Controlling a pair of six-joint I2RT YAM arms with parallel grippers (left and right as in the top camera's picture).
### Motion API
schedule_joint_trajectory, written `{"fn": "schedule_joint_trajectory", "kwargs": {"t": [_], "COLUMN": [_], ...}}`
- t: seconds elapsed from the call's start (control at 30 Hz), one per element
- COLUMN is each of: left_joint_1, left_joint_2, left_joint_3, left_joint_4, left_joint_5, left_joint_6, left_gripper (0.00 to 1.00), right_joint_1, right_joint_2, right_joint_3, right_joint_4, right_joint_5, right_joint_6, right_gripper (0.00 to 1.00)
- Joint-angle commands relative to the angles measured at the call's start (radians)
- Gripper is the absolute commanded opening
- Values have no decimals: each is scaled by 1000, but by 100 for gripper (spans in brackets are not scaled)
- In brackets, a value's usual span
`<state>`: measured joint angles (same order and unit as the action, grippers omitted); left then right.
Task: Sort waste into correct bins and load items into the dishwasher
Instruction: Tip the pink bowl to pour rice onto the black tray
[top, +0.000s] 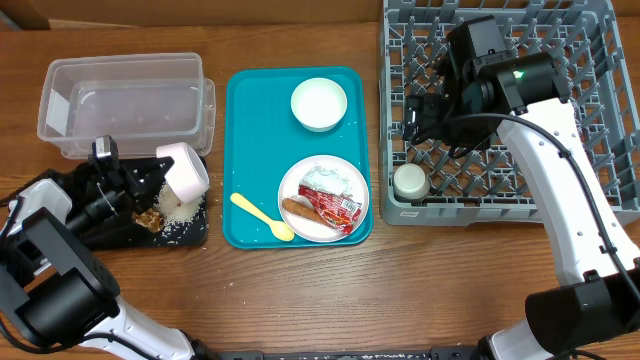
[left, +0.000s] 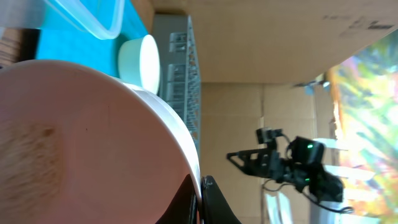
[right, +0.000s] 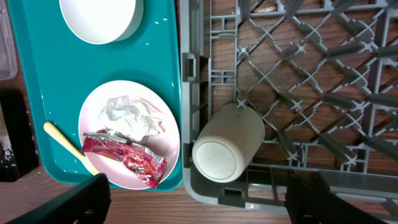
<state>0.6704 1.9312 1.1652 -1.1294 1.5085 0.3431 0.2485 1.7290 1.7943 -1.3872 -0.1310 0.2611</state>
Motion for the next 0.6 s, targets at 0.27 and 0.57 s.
{"fn": "schedule_joint_trajectory", "kwargs": {"t": [0.27,0.57], "left_joint_1": [119,134], "left_joint_2": [2,2], "left_joint_3": [-6,-6], "left_joint_4": [-100,-104], "left_joint_5": [73,74], "left_joint_6": [9,8], "left_gripper": [4,4], "right_joint_1": [-1,-1], "right_joint_2": [0,0], "right_joint_3": [0,0], "right_joint_4": [5,3], "right_joint_5": [-4,-5], "right_joint_6": [-3,0], "right_gripper": [92,92]}}
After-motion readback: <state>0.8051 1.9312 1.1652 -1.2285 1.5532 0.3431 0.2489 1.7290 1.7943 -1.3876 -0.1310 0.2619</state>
